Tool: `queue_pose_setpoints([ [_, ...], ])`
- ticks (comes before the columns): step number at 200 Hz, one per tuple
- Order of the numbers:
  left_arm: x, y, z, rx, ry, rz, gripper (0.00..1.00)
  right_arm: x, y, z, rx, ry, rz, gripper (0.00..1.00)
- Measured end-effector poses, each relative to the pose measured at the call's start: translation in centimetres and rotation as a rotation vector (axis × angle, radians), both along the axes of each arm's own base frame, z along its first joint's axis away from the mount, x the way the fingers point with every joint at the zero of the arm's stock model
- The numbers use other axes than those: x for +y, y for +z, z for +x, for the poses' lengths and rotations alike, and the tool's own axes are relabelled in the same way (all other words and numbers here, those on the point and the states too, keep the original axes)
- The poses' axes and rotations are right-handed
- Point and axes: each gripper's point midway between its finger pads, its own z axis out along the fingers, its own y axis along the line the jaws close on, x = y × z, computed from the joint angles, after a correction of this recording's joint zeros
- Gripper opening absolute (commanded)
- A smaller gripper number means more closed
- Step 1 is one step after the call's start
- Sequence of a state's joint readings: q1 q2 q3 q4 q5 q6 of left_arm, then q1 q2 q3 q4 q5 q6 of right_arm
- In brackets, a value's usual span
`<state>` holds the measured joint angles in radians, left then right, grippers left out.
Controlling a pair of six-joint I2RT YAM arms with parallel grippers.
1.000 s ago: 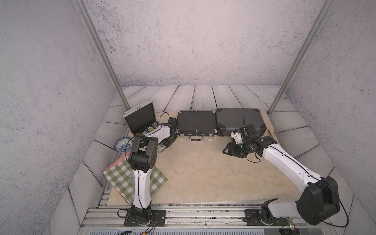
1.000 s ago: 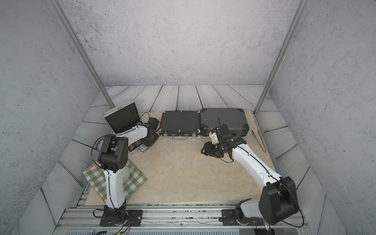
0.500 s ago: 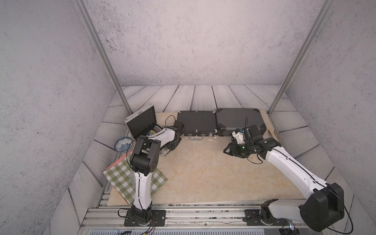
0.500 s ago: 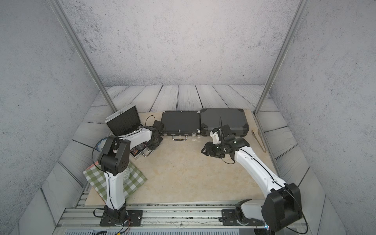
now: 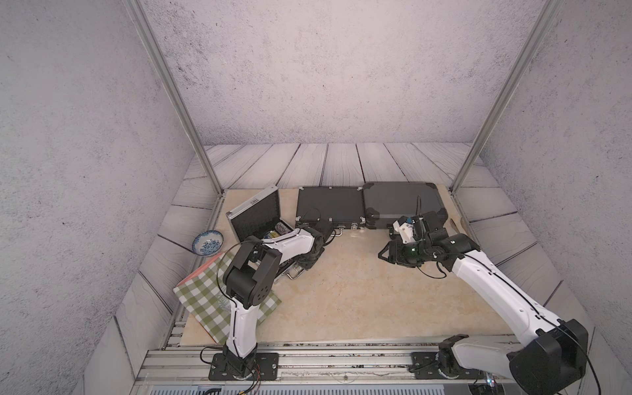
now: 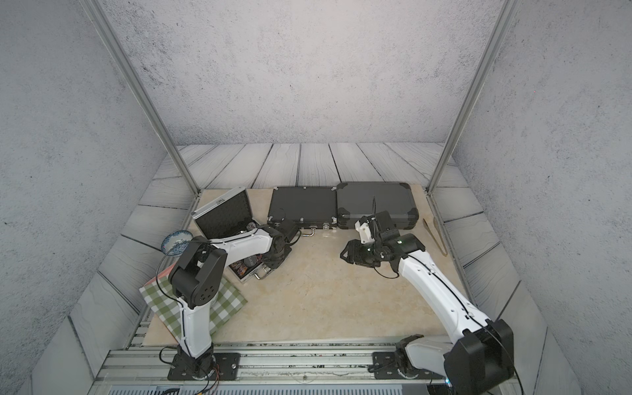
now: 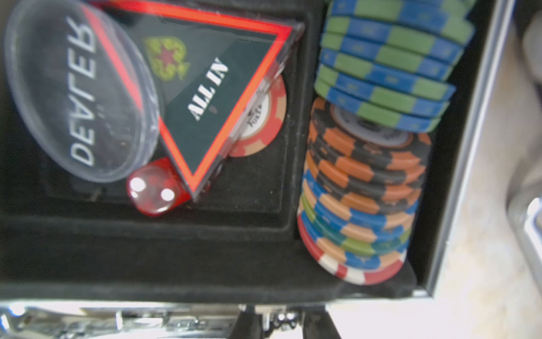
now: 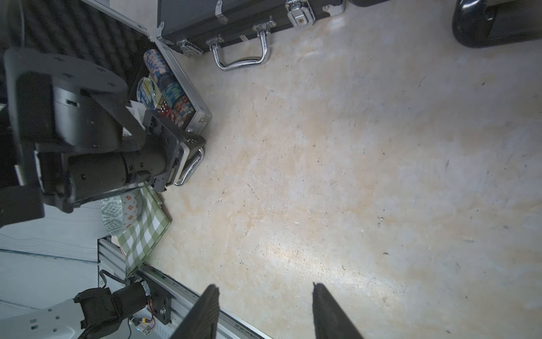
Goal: Close the poker set cases
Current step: Move the poker set case to the center of the board.
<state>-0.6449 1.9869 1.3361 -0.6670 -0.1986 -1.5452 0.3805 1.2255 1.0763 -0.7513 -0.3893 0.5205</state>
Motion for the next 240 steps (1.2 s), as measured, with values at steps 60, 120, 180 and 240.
queue_pose_setpoints([
  [60,-3.8,0.0,-3.8,0.027,-0.049,-0.004,0.23,-0.8,0.5,-0.8,0.001,-0.013,-0.025,0.53],
  [120,-7.3,0.3,-7.4,0.079,-0.152,-0.022,0.23,-1.8,2.1,-0.3,-0.038,-0.032,-0.071,0.54],
  [180,-13.6,1.5,-9.8,0.072,-0.423,-0.069,0.24,-5.9,2.7,1.3,-0.047,-0.157,-0.124,0.54],
  [240,-15.7,1.6,-12.7,0.105,-0.654,-0.086,0.37,-8.6,2.6,2.3,-0.036,-0.237,-0.139,0.54],
])
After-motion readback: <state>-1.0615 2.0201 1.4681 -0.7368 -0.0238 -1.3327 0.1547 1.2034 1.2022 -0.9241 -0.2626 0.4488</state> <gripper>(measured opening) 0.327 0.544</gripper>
